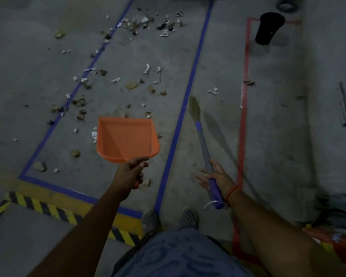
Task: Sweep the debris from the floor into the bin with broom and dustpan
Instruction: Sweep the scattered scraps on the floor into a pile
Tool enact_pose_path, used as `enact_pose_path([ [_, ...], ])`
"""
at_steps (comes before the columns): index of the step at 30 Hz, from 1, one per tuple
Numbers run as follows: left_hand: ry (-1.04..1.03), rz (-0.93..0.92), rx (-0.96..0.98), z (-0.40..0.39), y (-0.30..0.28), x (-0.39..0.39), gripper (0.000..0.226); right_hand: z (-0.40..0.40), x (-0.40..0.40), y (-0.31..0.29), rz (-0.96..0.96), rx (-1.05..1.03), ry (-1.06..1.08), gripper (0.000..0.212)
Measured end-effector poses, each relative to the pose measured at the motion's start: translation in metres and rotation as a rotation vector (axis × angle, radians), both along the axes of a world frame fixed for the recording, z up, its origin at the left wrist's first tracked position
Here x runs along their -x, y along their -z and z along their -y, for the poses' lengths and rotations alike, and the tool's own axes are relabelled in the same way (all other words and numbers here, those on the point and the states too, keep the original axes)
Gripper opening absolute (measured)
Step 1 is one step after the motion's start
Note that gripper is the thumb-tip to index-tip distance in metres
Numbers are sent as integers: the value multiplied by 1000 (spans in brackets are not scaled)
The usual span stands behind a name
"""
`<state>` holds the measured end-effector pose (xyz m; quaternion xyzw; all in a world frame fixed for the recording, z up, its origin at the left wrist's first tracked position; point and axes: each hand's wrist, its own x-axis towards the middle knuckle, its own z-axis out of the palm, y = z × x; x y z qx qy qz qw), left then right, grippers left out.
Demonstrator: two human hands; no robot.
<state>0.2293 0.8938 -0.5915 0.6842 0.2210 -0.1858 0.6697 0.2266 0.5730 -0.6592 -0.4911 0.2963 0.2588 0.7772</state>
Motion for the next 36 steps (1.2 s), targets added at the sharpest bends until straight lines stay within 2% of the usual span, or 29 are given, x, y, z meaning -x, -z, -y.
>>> enact_pose_path([
  [3, -24, -2, 3, -10, 0, 8, 25, -8, -4, 0, 15, 60, -117, 69],
  [5, -35, 5, -7, -20, -1, 16, 25, -21, -4, -1, 54, 216, -247, 69],
  [7, -40, 15, -17, -34, -2, 24, 26, -37, 3, 1, 91, 395, -343, 59],
  [9, -37, 20, -36, -53, -4, 33, 27, -55, 15, 5, 106, 480, -355, 37],
  [12, -29, 21, -65, -83, -5, 49, 26, -88, 34, 11, 96, 499, -382, 19],
  [16, -26, -2, -64, -130, 2, 73, 26, -135, 61, 24, 33, 519, -347, 18],
  [19, -22, -19, -40, -165, 6, 92, 25, -169, 86, 36, -52, 481, -265, 8],
  [20, -18, -26, -34, -176, 7, 98, 25, -179, 94, 40, -90, 439, -208, 10],
  [22, -9, -43, -33, -194, 11, 107, 25, -194, 109, 52, -165, 390, -130, 31],
  [24, 9, -63, -52, -211, 16, 116, 25, -207, 124, 66, -223, 409, -153, 46],
  [28, 11, -84, -55, -238, 25, 131, 26, -233, 157, 89, -334, 467, -266, 48],
  [36, -15, -88, -48, -261, 37, 154, 26, -287, 164, 83, -328, 400, -206, 37],
])
